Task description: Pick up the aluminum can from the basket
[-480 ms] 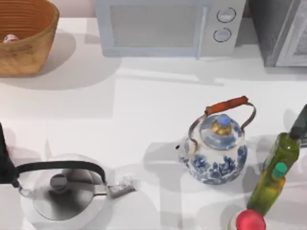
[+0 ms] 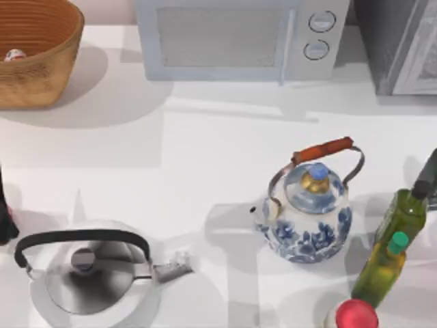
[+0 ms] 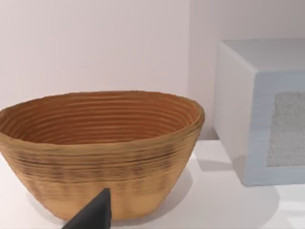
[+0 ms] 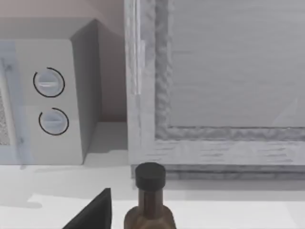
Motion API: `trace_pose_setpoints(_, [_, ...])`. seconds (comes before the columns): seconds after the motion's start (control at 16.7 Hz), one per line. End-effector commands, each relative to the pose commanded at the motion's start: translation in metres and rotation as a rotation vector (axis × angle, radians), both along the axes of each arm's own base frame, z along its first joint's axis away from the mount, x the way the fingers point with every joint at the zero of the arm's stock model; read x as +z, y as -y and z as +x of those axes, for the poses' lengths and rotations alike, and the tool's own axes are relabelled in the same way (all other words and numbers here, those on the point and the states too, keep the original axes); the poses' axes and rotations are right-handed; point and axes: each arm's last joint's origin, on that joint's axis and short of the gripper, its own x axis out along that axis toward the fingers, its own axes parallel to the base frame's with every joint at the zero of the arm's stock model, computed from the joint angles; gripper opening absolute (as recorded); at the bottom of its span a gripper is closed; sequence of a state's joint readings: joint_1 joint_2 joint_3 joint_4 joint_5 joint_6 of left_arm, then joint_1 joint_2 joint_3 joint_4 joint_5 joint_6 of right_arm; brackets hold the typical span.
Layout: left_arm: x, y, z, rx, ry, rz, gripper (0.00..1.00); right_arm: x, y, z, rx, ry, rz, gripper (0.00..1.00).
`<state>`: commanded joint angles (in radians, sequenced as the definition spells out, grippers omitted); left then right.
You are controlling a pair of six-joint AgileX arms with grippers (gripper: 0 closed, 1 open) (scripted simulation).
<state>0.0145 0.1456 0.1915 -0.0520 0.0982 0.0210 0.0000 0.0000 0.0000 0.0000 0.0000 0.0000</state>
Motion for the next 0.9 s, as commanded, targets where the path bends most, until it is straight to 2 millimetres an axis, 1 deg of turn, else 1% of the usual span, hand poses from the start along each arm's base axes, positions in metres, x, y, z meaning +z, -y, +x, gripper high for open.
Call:
trace_pose_setpoints(0.12, [0.032, -0.002, 0.004, -0.015, -0.024, 0.007, 1.00, 0.000, 0.000, 0.000, 0.000, 0.000, 0.000, 1.00])
trace_pose_setpoints(0.3, [0.093, -0.009, 0.021, -0.003, -0.079, 0.008, 1.00, 0.000, 0.000, 0.000, 0.000, 0.000, 0.000, 1.00])
trace_pose_setpoints(0.48, [0.158, -0.024, 0.056, 0.038, -0.131, 0.003, 1.00, 0.000, 0.000, 0.000, 0.000, 0.000, 0.000, 1.00])
trace_pose_setpoints(0.6, [0.191, -0.037, 0.085, 0.061, -0.160, -0.001, 1.00, 0.000, 0.000, 0.000, 0.000, 0.000, 0.000, 1.00])
trace_pose_setpoints(0.66, [0.203, -0.043, 0.100, 0.068, -0.174, -0.002, 1.00, 0.000, 0.000, 0.000, 0.000, 0.000, 0.000, 1.00])
trace_pose_setpoints(0.78, [0.218, -0.056, 0.129, 0.066, -0.213, -0.006, 1.00, 0.000, 0.000, 0.000, 0.000, 0.000, 0.000, 1.00])
trace_pose_setpoints(0.84, [0.220, -0.061, 0.143, 0.055, -0.243, -0.010, 1.00, 0.000, 0.000, 0.000, 0.000, 0.000, 0.000, 1.00])
trace_pose_setpoints(0.9, [0.218, -0.065, 0.159, 0.039, -0.287, -0.018, 1.00, 0.000, 0.000, 0.000, 0.000, 0.000, 0.000, 1.00])
